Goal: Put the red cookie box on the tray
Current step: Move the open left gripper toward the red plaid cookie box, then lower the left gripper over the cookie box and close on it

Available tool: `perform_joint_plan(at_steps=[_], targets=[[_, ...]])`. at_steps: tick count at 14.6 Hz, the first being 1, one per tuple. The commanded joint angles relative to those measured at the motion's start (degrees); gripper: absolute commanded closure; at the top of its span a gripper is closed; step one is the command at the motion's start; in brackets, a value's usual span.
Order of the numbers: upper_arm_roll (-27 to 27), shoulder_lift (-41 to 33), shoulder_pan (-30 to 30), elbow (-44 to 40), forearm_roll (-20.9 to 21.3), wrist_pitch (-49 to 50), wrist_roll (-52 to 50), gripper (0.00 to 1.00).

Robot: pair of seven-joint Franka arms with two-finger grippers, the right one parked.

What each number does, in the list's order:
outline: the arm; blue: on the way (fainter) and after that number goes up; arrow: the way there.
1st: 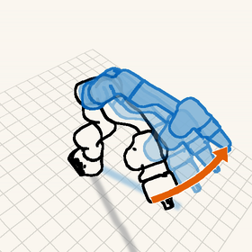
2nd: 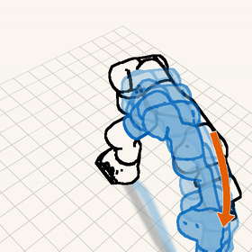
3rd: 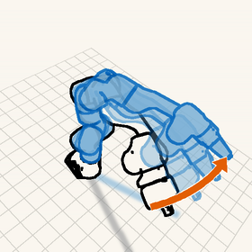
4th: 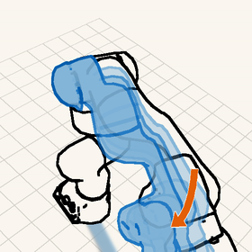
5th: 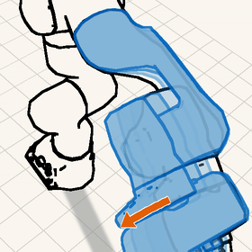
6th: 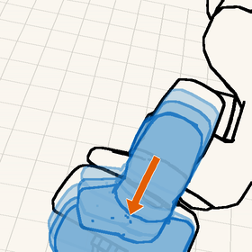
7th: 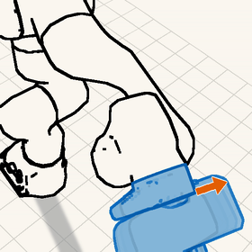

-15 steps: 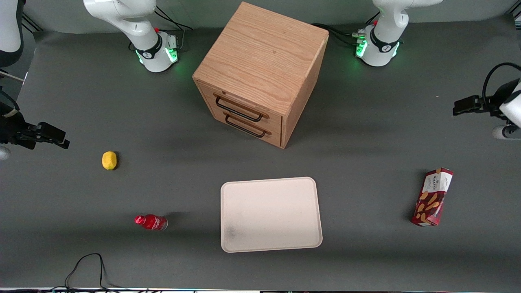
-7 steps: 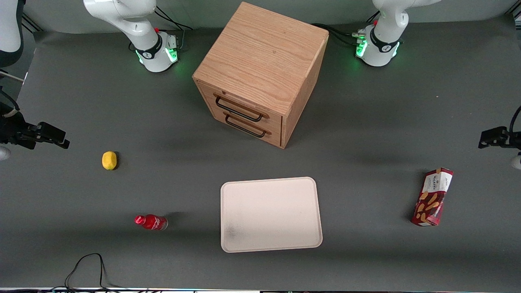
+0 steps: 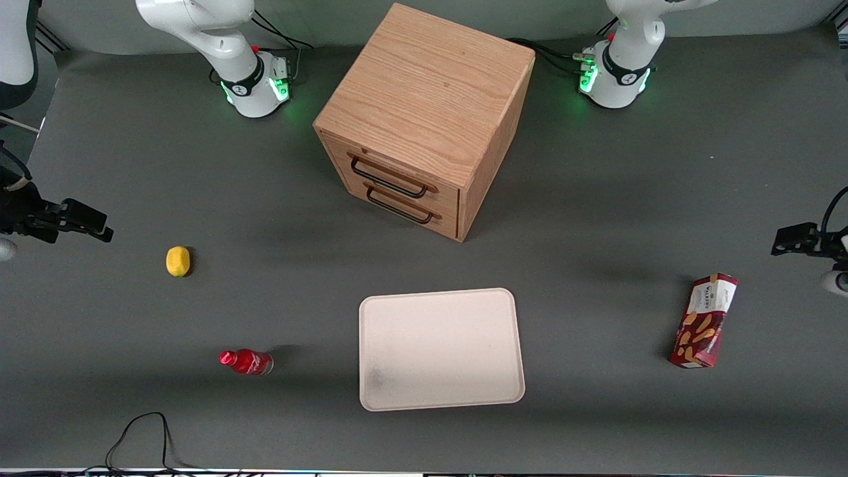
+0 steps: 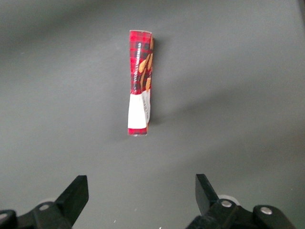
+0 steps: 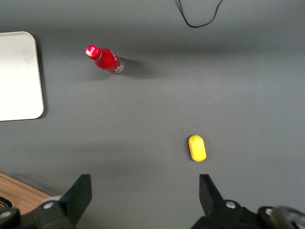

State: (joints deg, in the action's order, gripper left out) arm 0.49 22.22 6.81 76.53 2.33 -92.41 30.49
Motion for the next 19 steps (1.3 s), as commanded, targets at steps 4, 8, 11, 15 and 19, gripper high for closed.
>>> perform_joint_plan(at_steps=[4, 8, 11, 15, 19], targets=[[0.13, 1.77, 0.05, 11.35, -2.95, -15.68, 0.89, 0.00], [0.13, 6.69, 0.75, 12.85, -2.95, -25.54, 4.93, 0.00], [-0.05, 9.85, 1.98, 12.85, -4.78, -27.90, 5.37, 0.00], [-0.05, 12.58, 1.80, 12.94, -5.32, -30.29, 5.37, 0.00], [-0.22, 14.43, 1.54, 13.03, -5.32, -31.43, 5.46, 0.00]])
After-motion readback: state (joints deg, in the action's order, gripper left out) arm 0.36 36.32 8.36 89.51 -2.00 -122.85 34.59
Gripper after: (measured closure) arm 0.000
